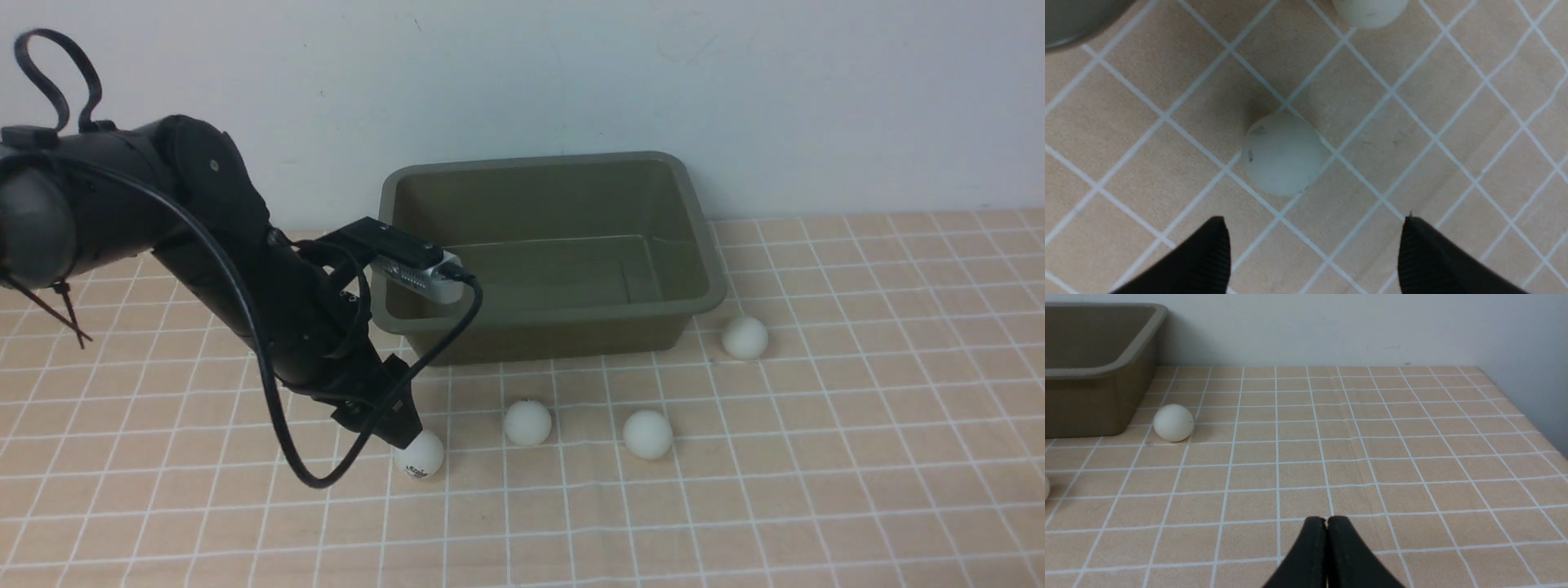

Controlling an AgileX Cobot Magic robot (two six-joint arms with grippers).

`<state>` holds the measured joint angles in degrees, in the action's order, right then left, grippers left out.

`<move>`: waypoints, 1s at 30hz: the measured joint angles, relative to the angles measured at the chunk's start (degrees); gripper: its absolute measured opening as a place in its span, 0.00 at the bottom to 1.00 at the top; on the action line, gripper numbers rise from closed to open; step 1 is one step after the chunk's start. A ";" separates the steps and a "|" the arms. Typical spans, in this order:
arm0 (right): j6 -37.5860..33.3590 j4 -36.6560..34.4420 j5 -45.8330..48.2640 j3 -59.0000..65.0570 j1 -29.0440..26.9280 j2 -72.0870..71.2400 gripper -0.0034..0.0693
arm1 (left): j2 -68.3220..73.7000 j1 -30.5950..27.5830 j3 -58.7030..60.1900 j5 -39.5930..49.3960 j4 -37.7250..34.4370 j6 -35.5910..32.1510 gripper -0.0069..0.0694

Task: Put the table tennis balls into the box on the light coffee tablecloth.
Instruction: 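Reach for and grasp a ping pong ball on the table beside the basket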

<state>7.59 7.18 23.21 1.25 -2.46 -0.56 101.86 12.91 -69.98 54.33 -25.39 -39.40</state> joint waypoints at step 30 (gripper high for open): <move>0.00 0.00 0.00 0.00 0.00 0.00 0.03 | 8.63 6.59 0.00 -11.29 13.57 11.36 0.49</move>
<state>7.59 7.18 23.21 1.25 -2.46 -0.56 110.49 19.50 -69.98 43.04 -11.81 -28.04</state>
